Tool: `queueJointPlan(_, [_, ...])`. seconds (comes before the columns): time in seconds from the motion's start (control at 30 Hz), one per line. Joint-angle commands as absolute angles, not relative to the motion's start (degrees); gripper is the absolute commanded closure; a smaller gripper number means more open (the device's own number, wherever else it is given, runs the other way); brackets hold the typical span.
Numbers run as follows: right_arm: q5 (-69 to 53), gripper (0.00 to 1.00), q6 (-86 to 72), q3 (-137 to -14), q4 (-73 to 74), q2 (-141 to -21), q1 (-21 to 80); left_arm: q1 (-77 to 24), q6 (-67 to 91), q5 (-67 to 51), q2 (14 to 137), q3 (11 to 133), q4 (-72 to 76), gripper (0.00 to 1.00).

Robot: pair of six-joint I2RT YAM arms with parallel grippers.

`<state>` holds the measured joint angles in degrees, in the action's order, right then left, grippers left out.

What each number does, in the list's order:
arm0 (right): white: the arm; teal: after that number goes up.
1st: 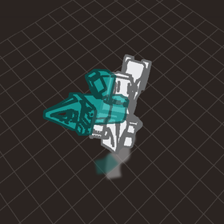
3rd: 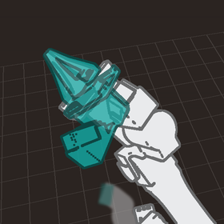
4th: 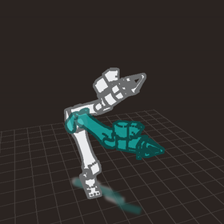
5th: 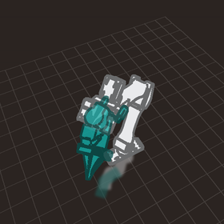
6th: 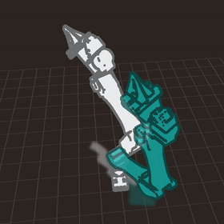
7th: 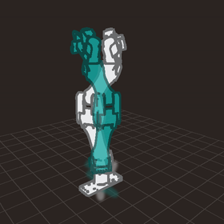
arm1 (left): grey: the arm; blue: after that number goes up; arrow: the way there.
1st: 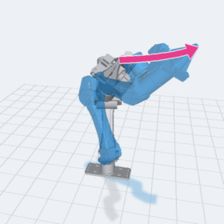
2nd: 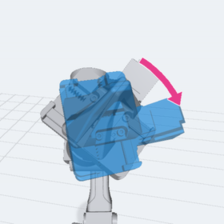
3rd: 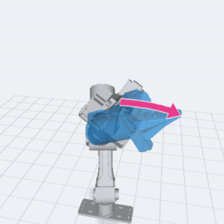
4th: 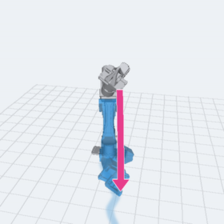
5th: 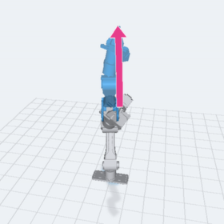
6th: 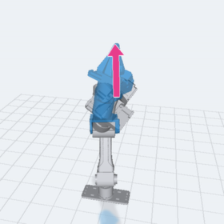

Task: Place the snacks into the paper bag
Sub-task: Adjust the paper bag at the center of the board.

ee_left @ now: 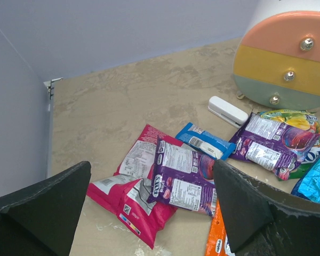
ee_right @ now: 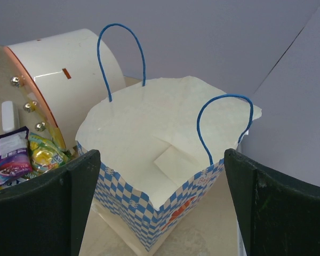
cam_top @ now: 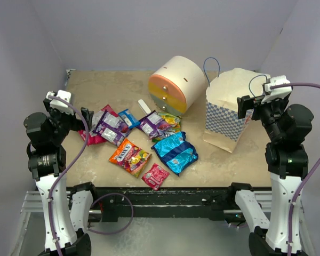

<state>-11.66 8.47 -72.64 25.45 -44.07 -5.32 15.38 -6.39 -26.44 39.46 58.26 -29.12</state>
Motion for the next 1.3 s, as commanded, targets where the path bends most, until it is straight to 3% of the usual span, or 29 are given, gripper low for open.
queueJointPlan(0.0, [-13.17, 0.00, 7.72, -73.28, 23.89, -43.71, -5.74, 15.99, -5.14, -27.93, 39.21, 58.95, -25.69, 0.01])
queueJointPlan(0.43, [-12.21, 0.00, 8.43, -74.63, 25.42, -43.23, -5.88, 16.15, -4.65, -22.98, 39.14, 59.09, -24.77, 0.01])
queueJointPlan(0.93, [6.53, 0.00, 3.86, -72.28, 21.44, -45.93, -5.89, 16.17, -8.88, -33.04, 40.78, 56.37, -26.07, 0.01])
queueJointPlan(1.27, [10.42, 0.00, 0.69, -67.52, 16.98, -51.61, -5.89, 16.22, -7.20, -35.22, 40.34, 54.83, -25.87, 0.01])
